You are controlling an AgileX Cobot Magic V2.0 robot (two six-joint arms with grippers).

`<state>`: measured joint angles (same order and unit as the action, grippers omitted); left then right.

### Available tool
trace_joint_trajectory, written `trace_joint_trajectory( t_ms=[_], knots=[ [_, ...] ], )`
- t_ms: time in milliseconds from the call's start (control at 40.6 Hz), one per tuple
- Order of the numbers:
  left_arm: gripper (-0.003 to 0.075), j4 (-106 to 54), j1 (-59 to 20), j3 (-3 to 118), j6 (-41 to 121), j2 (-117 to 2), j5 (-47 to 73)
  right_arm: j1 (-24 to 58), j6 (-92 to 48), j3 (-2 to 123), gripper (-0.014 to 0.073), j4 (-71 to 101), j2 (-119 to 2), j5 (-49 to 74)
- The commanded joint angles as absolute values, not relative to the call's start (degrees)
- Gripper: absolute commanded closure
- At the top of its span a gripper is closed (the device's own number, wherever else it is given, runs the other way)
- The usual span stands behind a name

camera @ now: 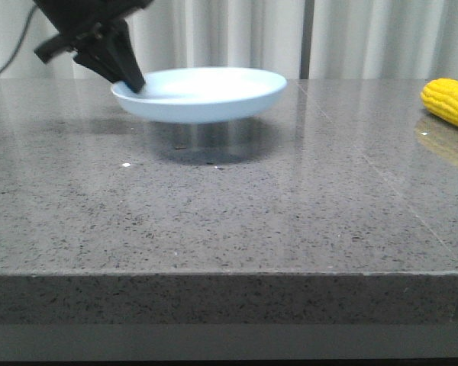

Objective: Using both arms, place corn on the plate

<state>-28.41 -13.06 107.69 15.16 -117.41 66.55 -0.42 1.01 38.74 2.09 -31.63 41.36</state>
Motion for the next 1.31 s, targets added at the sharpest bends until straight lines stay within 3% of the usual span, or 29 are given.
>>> trace_joint_trajectory(
  t_ms=[0,123,222,468,567,936,1281],
  knots=[
    [0.0741,-30.0,-15.0,109.6,15.1,-115.5,65.2,-0.6,0.3,40.6,0.0012,2.0,-32.1,37.0],
    [0.0735,-27.9,-16.5,109.6,15.1,-116.2,65.5,-0.6,0.3,40.6,0.0012,2.0,-32.1,37.0],
    [0.0672,-23.7,-17.9,109.6,15.1,-116.5,66.4,-0.6,0.3,40.6,0.0012,2.0,-32.1,37.0],
    [0.0316,-18.0,-19.2,109.6,14.6,-116.5,67.0,-0.6,0.3,40.6,0.0012,2.0,-32.1,37.0],
    [0.0232,-18.0,-19.0,109.6,14.6,-115.7,66.8,-0.6,0.3,40.6,0.0012,2.0,-32.1,37.0],
    [0.0227,-17.8,-20.3,109.5,14.4,-103.3,65.3,-0.6,0.3,40.6,0.0012,2.0,-32.1,37.0],
    [0.0227,-1.5,-31.0,102.1,8.2,-86.4,63.4,-0.6,0.3,40.6,0.0012,2.0,-32.1,37.0]
  ],
)
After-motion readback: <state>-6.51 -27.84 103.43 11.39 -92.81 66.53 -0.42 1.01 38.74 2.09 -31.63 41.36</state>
